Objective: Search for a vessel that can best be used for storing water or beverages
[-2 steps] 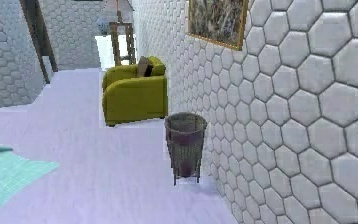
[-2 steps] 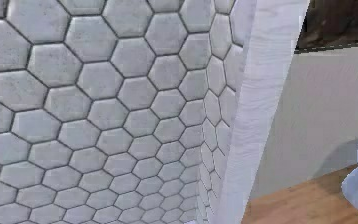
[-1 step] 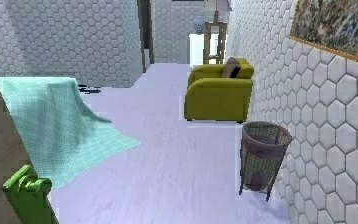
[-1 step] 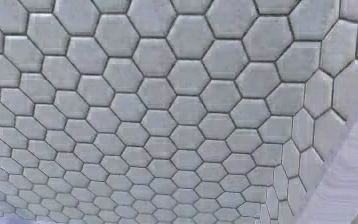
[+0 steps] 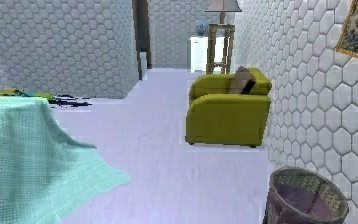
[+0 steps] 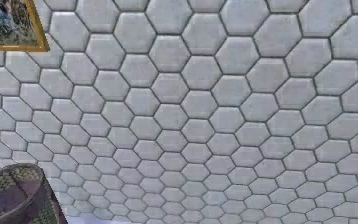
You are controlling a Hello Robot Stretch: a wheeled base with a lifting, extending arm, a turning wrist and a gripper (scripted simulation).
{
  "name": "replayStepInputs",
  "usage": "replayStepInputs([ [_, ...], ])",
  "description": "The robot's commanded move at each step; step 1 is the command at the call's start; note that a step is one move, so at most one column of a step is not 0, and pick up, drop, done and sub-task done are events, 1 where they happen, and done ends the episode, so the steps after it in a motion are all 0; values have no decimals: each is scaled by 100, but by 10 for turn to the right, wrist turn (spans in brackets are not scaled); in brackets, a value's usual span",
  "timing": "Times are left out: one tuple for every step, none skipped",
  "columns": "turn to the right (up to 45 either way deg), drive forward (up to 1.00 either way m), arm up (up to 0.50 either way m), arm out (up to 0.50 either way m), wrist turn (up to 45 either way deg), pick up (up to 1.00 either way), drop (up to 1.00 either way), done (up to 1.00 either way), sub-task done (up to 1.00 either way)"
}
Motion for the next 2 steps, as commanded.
replayStepInputs([
  [0,100,0,0,0,0,0,0,0],
  [-60,0,0,0,0,0,0,0,0],
])
